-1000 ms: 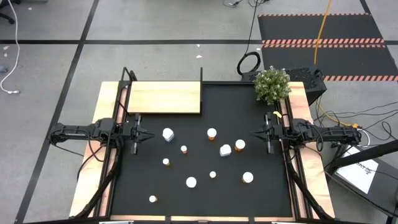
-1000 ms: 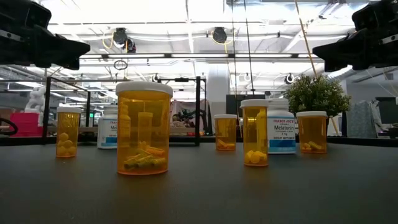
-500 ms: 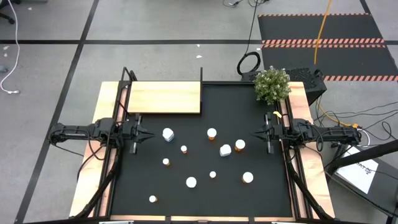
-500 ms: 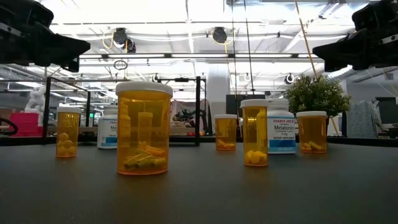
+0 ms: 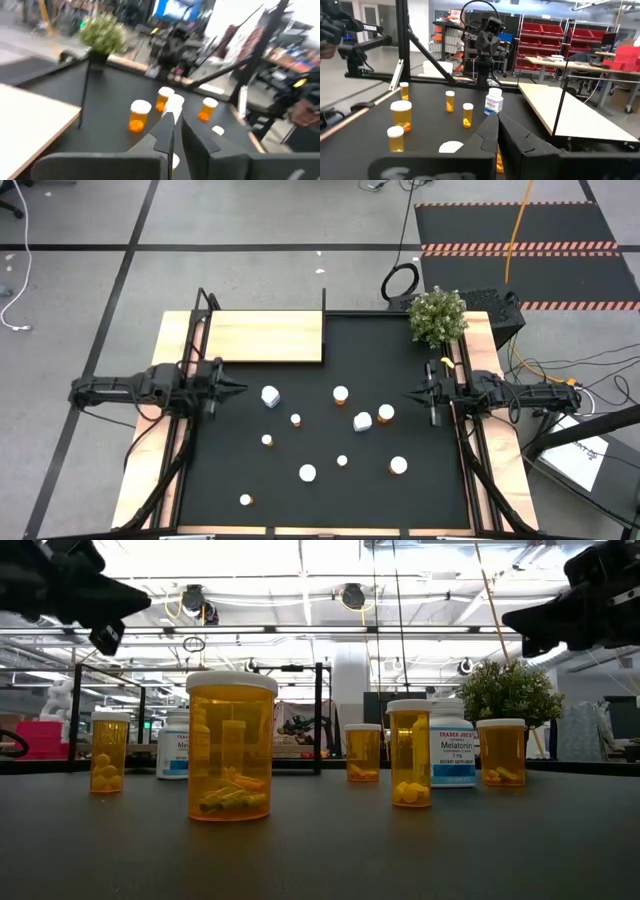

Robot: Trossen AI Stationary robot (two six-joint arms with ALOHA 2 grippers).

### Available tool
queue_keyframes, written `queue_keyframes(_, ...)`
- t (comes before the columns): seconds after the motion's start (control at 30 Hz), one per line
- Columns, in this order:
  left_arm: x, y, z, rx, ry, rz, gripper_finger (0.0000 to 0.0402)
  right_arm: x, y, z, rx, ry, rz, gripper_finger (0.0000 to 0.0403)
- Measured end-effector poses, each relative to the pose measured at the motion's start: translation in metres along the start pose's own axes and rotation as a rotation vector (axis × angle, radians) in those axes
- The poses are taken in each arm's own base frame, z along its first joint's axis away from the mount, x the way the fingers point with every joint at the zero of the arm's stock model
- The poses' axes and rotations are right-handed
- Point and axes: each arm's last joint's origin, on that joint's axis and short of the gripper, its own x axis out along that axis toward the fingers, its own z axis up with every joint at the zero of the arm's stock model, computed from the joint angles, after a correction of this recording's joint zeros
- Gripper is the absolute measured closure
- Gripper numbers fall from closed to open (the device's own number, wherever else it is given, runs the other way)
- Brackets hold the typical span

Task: Pick and place medicine bottles onto shelf by color
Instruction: Put the white pill bottle on the shelf

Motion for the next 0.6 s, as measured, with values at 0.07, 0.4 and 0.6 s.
queue_keyframes(0.07,0.002,-0.004,0.016,0.01,0.046,0.041,0.0364,0.0,0.0,0.0,0.025,0.0,0.0,0.0403)
queue_keyframes(0.4,0.05,-0.034,0.105,0.123,0.332,0.137,0.0364,0.001,0.0,-0.002,0.191,0.021,-0.003,0.0403)
queue_keyframes(0.6,0.088,-0.046,0.138,0.112,0.556,0.203,0.0364,0.002,0.0,-0.003,0.191,0.039,-0.029,0.0403)
